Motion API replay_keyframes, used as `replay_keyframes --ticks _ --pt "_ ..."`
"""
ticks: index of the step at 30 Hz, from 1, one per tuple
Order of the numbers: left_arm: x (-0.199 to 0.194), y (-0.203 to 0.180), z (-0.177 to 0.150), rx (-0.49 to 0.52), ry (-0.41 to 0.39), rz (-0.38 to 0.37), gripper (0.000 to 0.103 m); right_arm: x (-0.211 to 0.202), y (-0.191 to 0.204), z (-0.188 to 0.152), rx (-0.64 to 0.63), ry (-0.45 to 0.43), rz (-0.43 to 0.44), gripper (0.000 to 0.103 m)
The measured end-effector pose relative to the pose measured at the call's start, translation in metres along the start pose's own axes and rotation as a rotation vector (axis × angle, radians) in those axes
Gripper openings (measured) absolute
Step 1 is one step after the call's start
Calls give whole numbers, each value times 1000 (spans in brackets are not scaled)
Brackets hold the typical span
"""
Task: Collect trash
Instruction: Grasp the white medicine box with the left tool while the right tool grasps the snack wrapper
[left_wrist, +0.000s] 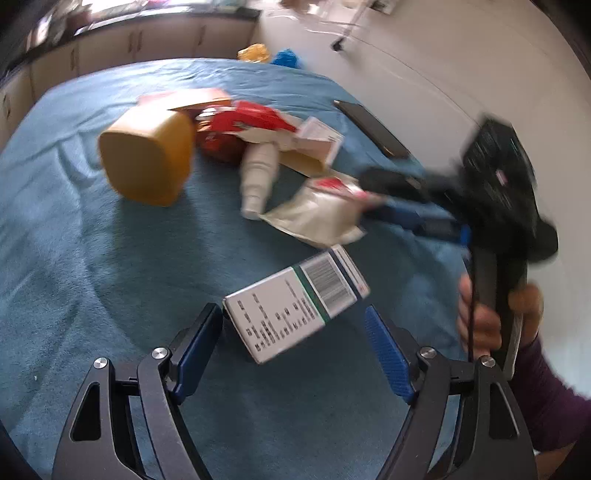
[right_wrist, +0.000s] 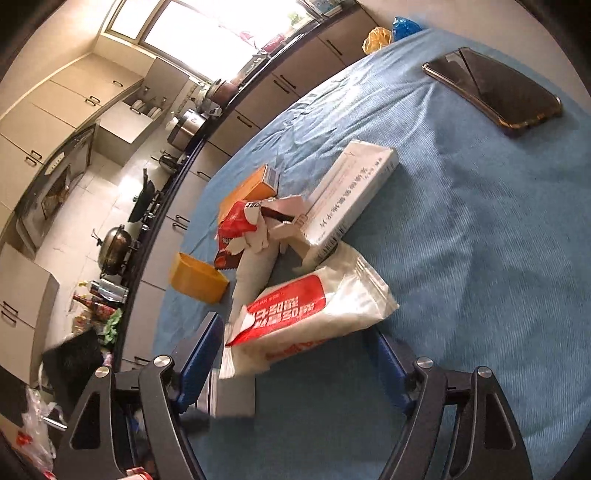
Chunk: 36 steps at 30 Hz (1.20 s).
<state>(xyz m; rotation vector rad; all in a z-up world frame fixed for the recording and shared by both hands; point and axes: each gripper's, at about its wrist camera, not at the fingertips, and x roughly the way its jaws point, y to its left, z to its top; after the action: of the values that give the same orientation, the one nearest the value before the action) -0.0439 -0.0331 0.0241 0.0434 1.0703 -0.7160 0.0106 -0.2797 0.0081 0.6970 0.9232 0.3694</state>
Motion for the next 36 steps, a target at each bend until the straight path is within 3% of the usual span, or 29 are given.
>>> replay_keyframes --ticks 3,5,7,8,9,10,13,14,17,19,25,31,32,33,36 --pt "3 -18 -6 75 -7 49 78 4 5 0 -23 -4 -43 82" --pt "7 -29 -11 97 -9 39 78 9 10 4 -42 -6 -70 82" --pt "7 -38 -16 114 -19 40 65 14 15 8 -59 -5 -94 81" --pt "6 -44 -19 127 -18 57 47 16 15 10 -64 -5 -100 78" --pt "6 -47 -21 135 -15 68 37 20 19 12 -87 0 -122 62" --pt "3 -50 -25 143 -11 76 36 23 21 14 -113 13 -143 43" --pt "-9 -59 -35 175 -22 94 37 23 24 18 -158 18 -148 38" --pt "-13 -61 -37 180 -26 90 43 22 23 19 -161 14 -147 37" --pt "-30 -59 -42 160 -81 96 74 14 23 18 -167 -7 -143 33" --pt "-34 -57 -38 153 -125 121 78 10 22 17 -174 -19 -136 30" --pt "-17 -64 -20 155 -129 95 78 0 21 12 -168 -38 -133 28" --pt "15 -84 -7 244 -88 93 78 -18 10 11 -144 -60 -132 26" --pt "17 -88 -9 253 -79 85 74 -20 8 12 -138 -63 -132 26" --pt "20 -91 -10 257 -69 80 58 -24 3 12 -128 -68 -133 26" --pt "21 -97 -11 248 -75 88 45 -31 -9 14 -91 -73 -124 26"
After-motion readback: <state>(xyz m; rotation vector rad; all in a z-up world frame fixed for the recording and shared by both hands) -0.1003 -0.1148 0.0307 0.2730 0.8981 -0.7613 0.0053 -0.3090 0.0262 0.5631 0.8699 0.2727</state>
